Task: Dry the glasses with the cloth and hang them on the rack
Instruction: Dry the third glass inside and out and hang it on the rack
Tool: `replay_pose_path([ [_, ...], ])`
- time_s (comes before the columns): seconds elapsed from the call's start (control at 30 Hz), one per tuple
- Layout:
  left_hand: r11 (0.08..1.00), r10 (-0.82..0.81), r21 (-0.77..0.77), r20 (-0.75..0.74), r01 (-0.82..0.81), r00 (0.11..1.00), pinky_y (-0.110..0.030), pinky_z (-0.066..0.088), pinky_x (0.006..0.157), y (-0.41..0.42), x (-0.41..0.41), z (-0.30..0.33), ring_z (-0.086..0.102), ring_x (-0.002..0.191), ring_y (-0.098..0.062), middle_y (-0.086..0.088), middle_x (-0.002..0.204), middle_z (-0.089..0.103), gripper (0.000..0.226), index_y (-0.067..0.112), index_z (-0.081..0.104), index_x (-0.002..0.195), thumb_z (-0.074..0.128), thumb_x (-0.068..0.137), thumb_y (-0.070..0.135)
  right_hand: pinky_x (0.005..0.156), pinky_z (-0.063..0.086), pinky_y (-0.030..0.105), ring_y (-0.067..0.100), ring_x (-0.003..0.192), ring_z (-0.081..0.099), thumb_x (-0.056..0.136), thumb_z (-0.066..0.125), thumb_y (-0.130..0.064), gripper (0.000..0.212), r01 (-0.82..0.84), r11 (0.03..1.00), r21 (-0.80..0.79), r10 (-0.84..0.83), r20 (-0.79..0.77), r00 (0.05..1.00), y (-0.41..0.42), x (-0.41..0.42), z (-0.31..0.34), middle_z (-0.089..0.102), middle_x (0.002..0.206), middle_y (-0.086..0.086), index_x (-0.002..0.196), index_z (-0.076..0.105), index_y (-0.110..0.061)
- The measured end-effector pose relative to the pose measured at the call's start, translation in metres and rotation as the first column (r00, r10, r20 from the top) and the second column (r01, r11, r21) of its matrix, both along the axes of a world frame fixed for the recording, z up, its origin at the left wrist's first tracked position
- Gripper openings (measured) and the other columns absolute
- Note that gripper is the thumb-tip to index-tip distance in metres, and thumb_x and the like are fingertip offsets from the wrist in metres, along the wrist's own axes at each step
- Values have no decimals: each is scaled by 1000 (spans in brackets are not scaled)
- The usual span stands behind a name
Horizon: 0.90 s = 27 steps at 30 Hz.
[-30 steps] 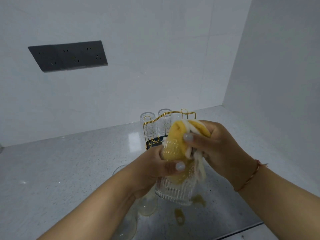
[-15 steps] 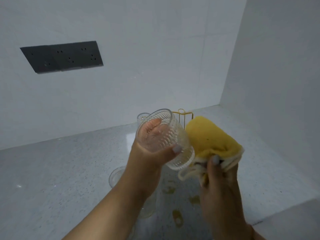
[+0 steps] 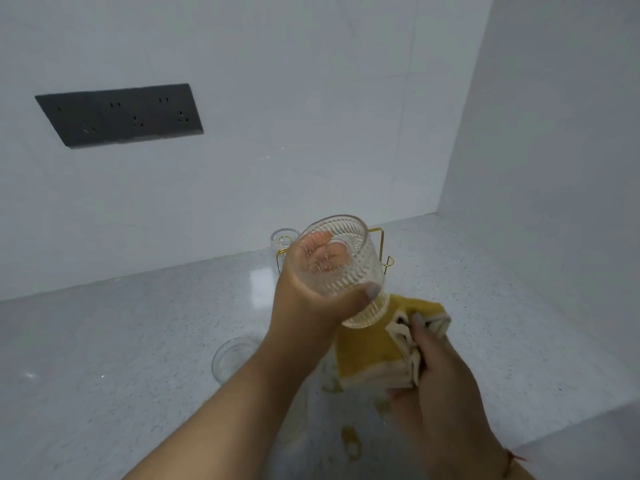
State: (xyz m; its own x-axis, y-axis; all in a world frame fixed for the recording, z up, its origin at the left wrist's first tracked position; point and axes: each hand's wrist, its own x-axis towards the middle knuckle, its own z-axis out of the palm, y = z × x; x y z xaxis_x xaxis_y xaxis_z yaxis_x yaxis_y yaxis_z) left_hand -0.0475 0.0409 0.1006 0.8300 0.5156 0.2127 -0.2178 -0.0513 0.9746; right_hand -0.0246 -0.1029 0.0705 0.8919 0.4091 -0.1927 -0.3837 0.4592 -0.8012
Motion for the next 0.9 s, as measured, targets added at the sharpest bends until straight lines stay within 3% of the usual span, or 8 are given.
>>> replay_pose_path([
  [0.07, 1000, 1, 1, -52, -1, 999, -35, 58, 87, 12, 1, -1, 67, 108, -12, 6, 118, 68, 85, 31, 55, 119, 87, 41, 38, 90, 51, 44, 23, 100, 68, 68, 65, -58, 56, 33, 995, -93, -17, 170, 985, -9, 4, 3, 73, 104, 1, 111, 64, -22],
  [0.13, 999, -31, 7, -112, 32, 993, -36, 58, 87, 22, 2, 0, 69, 106, -15, 1, 117, 69, 89, 27, 51, 122, 87, 41, 36, 87, 52, 30, 12, 88, 69, 78, 57, -51, 46, 117, 983, -143, -63, 336, 940, -17, 13, 9, 73, 96, -11, 115, 62, -24],
  [0.23, 981, -148, 84, -243, 172, 959, -33, 59, 84, 29, 1, 0, 71, 96, -9, 1, 108, 74, 75, 21, 56, 117, 87, 49, 29, 57, 45, 12, 7, 65, 54, 68, 57, -73, 46, 163, 975, -152, -34, 622, 782, -24, 30, 26, 66, 74, -18, 104, 63, -46],
  [0.33, 942, -274, 103, -312, 320, 910, -22, 56, 75, 25, 0, 1, 72, 89, -7, 9, 96, 76, 53, 25, 62, 104, 81, 56, 20, 48, 40, 8, -2, 54, 53, 65, 55, -77, 35, 76, 963, -257, 152, 757, 635, -23, 44, 45, 68, 70, -20, 90, 62, -55],
  [0.43, 912, -366, 55, -339, 407, 867, -38, 58, 87, 26, 1, 5, 71, 102, -25, -8, 107, 75, 61, 15, 67, 112, 81, 54, 26, 48, 40, 4, -4, 54, 59, 76, 53, -60, 19, -18, 892, -452, 411, 793, 449, -19, 54, 58, 66, 67, -22, 82, 63, -46],
  [0.6, 868, -487, -85, -346, 490, 802, -54, 48, 97, 31, 6, 8, 65, 103, -43, -32, 111, 66, 65, -7, 65, 110, 78, 55, 25, 58, 50, 14, 9, 67, 63, 77, 61, -52, 33, -43, 803, -594, 579, 761, 292, -13, 67, 61, 68, 82, -3, 83, 66, -20],
  [0.77, 780, -623, -276, -252, 562, 741, -35, 53, 80, 34, 15, 2, 66, 87, -29, -16, 96, 69, 49, 4, 71, 99, 84, 57, 24, 57, 52, 16, 9, 64, 66, 69, 67, -46, 30, -24, 839, -543, 495, 745, 446, -7, 69, 48, 71, 79, 1, 81, 67, -19],
  [0.9, 769, -579, -446, -182, 458, 795, -54, 50, 89, 38, 17, -8, 66, 96, -33, -14, 109, 68, 74, 13, 70, 113, 93, 50, 45, 55, 53, 21, 7, 59, 65, 69, 73, -39, 15, 111, 895, -433, 252, 694, 674, -4, 79, 37, 72, 68, -6, 70, 69, -25],
])
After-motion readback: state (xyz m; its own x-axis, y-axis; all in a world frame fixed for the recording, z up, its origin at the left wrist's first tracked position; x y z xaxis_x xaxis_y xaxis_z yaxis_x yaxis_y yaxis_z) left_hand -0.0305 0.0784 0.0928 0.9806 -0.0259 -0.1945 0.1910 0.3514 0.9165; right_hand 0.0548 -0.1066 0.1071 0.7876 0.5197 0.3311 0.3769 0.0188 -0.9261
